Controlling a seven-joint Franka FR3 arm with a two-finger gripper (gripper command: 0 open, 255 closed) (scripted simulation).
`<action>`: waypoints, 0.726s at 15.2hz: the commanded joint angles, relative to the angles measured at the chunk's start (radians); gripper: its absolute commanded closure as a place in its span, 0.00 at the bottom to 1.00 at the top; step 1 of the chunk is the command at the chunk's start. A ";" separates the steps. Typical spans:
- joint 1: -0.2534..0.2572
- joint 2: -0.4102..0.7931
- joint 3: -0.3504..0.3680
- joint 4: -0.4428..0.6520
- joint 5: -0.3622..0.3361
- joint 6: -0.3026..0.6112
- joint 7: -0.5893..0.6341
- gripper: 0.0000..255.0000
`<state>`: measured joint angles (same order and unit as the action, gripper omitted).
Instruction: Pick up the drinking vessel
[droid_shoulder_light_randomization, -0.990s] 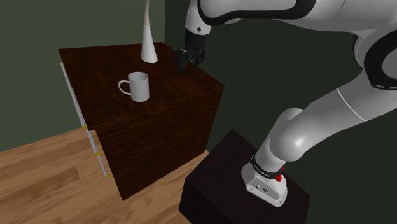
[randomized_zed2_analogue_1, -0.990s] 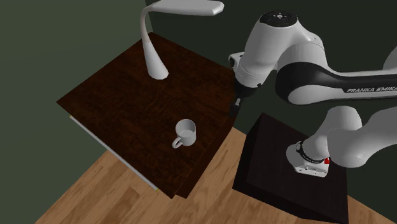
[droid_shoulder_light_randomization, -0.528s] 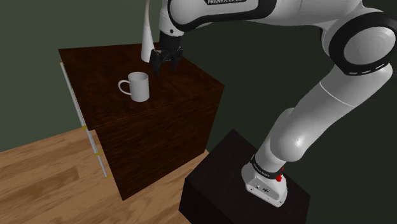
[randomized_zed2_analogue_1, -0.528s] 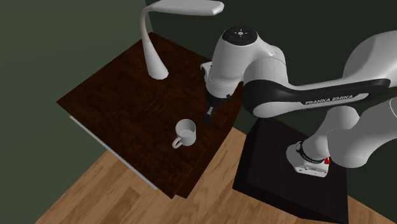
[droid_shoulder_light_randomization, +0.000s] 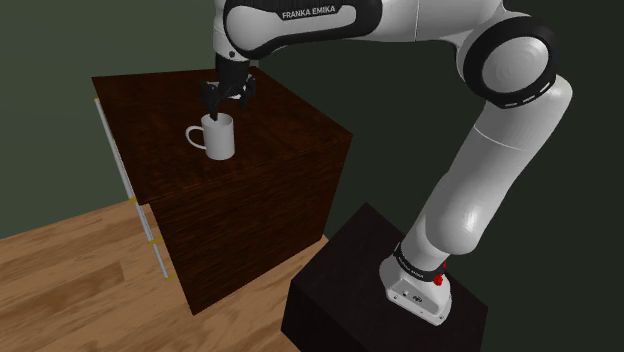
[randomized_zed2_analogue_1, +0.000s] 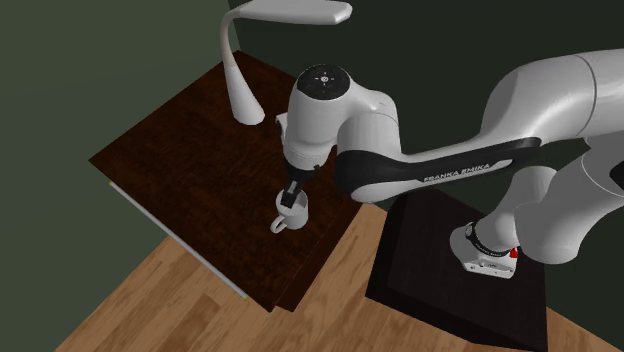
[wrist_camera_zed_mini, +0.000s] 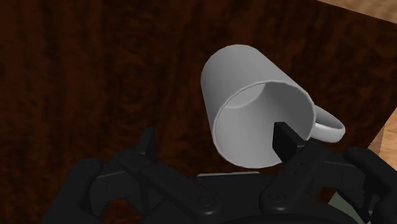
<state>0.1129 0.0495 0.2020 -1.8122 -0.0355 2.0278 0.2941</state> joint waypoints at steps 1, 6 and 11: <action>0.002 0.009 0.001 -0.017 -0.004 0.028 0.005 0.00; 0.002 0.020 0.001 -0.066 -0.008 0.087 0.008 0.00; 0.002 0.021 0.001 -0.065 -0.008 0.088 0.009 1.00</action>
<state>0.1150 0.0706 0.2031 -1.8774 -0.0439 2.1154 0.3026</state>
